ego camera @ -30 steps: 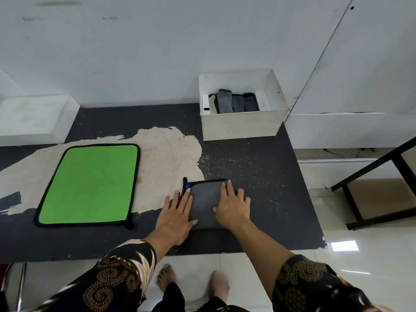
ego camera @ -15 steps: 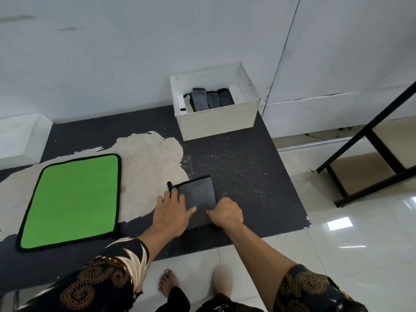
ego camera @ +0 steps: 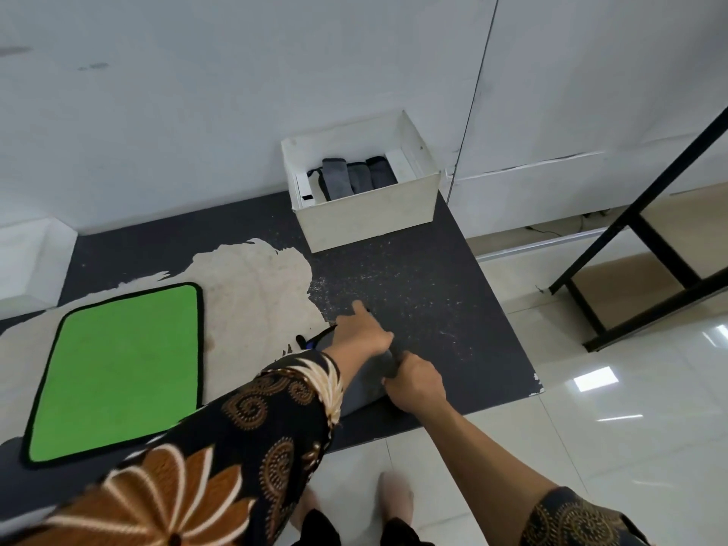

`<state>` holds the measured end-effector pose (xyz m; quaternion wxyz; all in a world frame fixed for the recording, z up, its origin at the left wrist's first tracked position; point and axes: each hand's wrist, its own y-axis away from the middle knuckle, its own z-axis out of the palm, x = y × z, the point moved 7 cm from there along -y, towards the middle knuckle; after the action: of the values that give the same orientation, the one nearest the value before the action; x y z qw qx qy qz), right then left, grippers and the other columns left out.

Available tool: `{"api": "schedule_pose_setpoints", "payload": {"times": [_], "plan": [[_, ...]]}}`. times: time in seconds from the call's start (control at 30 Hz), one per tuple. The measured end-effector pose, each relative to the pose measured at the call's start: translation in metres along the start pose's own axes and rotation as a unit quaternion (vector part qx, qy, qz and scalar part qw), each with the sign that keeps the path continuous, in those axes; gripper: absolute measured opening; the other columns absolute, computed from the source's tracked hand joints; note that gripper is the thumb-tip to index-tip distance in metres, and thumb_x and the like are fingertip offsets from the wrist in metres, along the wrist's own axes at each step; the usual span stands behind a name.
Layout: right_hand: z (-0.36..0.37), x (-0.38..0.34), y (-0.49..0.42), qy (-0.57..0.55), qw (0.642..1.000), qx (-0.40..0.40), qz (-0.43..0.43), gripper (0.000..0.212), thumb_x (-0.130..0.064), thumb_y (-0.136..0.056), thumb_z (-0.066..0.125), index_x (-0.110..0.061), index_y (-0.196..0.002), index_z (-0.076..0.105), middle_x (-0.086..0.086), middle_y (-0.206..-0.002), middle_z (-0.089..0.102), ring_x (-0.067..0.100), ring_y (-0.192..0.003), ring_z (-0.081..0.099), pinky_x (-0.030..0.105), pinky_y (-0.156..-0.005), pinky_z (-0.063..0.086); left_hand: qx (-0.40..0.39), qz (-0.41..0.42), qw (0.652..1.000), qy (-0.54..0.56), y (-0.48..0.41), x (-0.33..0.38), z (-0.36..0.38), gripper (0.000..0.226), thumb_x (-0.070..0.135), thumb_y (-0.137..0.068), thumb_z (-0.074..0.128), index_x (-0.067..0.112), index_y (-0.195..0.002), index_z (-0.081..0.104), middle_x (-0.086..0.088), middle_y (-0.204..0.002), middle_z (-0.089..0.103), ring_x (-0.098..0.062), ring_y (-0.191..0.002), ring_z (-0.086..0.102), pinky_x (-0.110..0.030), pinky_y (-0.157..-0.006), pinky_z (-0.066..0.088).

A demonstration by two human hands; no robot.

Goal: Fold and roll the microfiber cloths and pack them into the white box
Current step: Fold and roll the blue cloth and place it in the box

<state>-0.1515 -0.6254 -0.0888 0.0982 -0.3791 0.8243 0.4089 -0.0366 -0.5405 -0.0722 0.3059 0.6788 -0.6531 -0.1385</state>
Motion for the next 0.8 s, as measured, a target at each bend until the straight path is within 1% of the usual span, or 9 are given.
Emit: {"api": "schedule_pose_setpoints", "payload": {"times": [0.07, 0.13, 0.27, 0.4, 0.47, 0.6, 0.67, 0.73, 0.8], "plan": [[0.002, 0.0, 0.001, 0.006, 1.0, 0.002, -0.012, 0.039, -0.032, -0.087, 0.06, -0.018, -0.123, 0.055, 0.008, -0.114, 0.065, 0.029, -0.103, 0.062, 0.035, -0.078, 0.051, -0.009, 0.005, 1.0, -0.026, -0.001, 0.007, 0.002, 0.085, 0.045, -0.083, 0.068, 0.03, -0.147, 0.014, -0.022, -0.137, 0.035, -0.032, -0.098, 0.062, -0.039, -0.083, 0.058], [0.004, 0.0, 0.002, 0.011, 1.0, 0.0, -0.018, 0.037, -0.032, -0.088, 0.059, -0.018, -0.122, 0.056, 0.008, -0.114, 0.065, 0.029, -0.102, 0.063, 0.036, -0.078, 0.052, -0.014, -0.008, 0.999, -0.037, -0.004, 0.01, 0.003, 0.083, 0.039, -0.084, 0.066, 0.028, -0.148, 0.015, -0.022, -0.137, 0.033, -0.032, -0.099, 0.061, -0.039, -0.083, 0.058], [0.003, -0.003, 0.005, 0.008, 0.999, 0.002, -0.036, 0.035, -0.036, -0.091, 0.056, -0.018, -0.121, 0.056, 0.009, -0.114, 0.065, 0.029, -0.103, 0.063, 0.039, -0.081, 0.053, 0.008, -0.033, 0.999, -0.017, -0.003, 0.011, 0.0, 0.074, 0.035, -0.082, 0.067, 0.019, -0.14, 0.022, -0.02, -0.133, 0.04, -0.031, -0.1, 0.06, -0.036, -0.079, 0.056], [0.003, -0.01, 0.008, -0.021, 0.998, 0.012, -0.066, 0.035, -0.038, -0.092, 0.056, -0.018, -0.12, 0.055, 0.008, -0.114, 0.066, 0.029, -0.102, 0.064, 0.042, -0.086, 0.054, 0.038, -0.025, 0.999, 0.017, -0.004, 0.01, 0.0, 0.068, 0.036, -0.08, 0.069, 0.016, -0.132, 0.03, -0.018, -0.132, 0.045, -0.031, -0.107, 0.058, -0.035, -0.071, 0.046], [0.003, -0.011, 0.01, -0.028, 0.997, 0.014, -0.074, 0.034, -0.038, -0.092, 0.056, -0.019, -0.119, 0.054, 0.007, -0.113, 0.066, 0.027, -0.1, 0.064, 0.043, -0.086, 0.055, 0.049, -0.019, 0.998, 0.041, -0.002, 0.008, 0.0, 0.069, 0.036, -0.078, 0.071, 0.017, -0.13, 0.03, -0.017, -0.131, 0.047, -0.031, -0.108, 0.058, -0.035, -0.072, 0.045], [0.002, -0.01, 0.012, -0.031, 0.995, 0.029, -0.09, 0.032, -0.034, -0.092, 0.056, -0.018, -0.119, 0.054, 0.008, -0.111, 0.067, 0.028, -0.098, 0.065, 0.042, -0.084, 0.055, 0.052, -0.012, 0.997, 0.049, 0.004, 0.006, -0.003, 0.073, 0.027, -0.075, 0.074, 0.017, -0.128, 0.025, -0.017, -0.129, 0.047, -0.032, -0.109, 0.057, -0.033, -0.071, 0.042], [0.001, -0.009, 0.014, -0.031, 0.994, 0.036, -0.097, 0.028, -0.032, -0.091, 0.057, -0.018, -0.114, 0.055, 0.006, -0.106, 0.067, 0.027, -0.094, 0.065, 0.041, -0.081, 0.056, 0.042, -0.008, 0.996, 0.079, 0.005, 0.004, -0.004, 0.071, 0.022, -0.078, 0.071, 0.016, -0.129, 0.022, -0.017, -0.13, 0.048, -0.033, -0.11, 0.057, -0.033, -0.072, 0.043], [-0.001, -0.009, 0.015, -0.021, 0.993, 0.054, -0.105, 0.017, -0.03, -0.089, 0.06, -0.019, -0.1, 0.052, 0.003, -0.095, 0.064, 0.024, -0.087, 0.063, 0.038, -0.074, 0.054, 0.03, -0.004, 0.989, 0.144, 0.004, -0.001, -0.006, 0.064, 0.018, -0.086, 0.063, 0.012, -0.134, 0.021, -0.016, -0.131, 0.051, -0.033, -0.111, 0.058, -0.034, -0.075, 0.044], [-0.006, -0.009, 0.018, -0.008, 0.99, 0.084, -0.117, 0.016, -0.026, -0.088, 0.062, -0.02, -0.092, 0.047, -0.001, -0.089, 0.06, 0.021, -0.081, 0.06, 0.034, -0.068, 0.05, 0.027, 0.002, 0.977, 0.212, 0.004, -0.006, -0.009, 0.057, 0.021, -0.093, 0.057, 0.01, -0.138, 0.024, -0.016, -0.132, 0.053, -0.032, -0.114, 0.057, -0.037, -0.084, 0.048]]}}
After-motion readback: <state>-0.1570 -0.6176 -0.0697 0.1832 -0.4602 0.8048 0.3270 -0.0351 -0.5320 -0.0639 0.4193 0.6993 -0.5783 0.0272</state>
